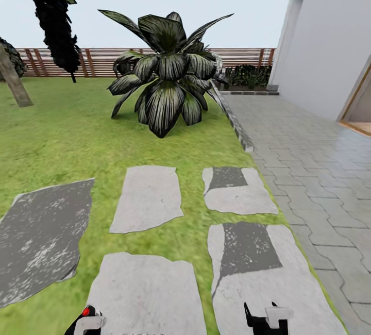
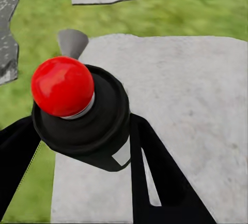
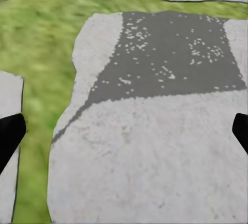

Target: In the garden, pick up the pesticide atomizer on the floor and spray pesticide onto both trees until each tree trunk is fully covered.

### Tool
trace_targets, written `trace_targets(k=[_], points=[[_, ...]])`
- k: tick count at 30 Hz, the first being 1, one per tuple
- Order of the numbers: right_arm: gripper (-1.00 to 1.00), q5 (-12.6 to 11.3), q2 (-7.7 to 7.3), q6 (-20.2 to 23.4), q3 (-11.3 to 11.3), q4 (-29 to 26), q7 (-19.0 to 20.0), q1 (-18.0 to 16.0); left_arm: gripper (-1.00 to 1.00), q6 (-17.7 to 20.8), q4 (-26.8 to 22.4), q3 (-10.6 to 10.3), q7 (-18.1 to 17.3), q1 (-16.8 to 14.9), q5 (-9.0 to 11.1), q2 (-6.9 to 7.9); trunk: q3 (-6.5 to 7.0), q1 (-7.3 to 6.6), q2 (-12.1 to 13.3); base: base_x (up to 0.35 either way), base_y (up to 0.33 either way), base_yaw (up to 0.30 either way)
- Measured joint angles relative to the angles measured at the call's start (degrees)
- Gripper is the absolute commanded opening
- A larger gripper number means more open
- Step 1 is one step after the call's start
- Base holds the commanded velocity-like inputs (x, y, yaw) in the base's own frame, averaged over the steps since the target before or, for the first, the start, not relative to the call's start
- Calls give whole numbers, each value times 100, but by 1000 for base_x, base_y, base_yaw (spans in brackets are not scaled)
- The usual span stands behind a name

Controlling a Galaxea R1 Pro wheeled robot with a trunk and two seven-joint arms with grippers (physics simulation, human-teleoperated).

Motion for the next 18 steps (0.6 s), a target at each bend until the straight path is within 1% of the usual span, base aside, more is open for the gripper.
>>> trace_targets(k=[18], points=[[100, 1, 14, 0, 13, 0, 16, 0, -100, 0, 0, -9, -1, 0, 0, -24, 0, 0, 0, 0, 0, 279]])
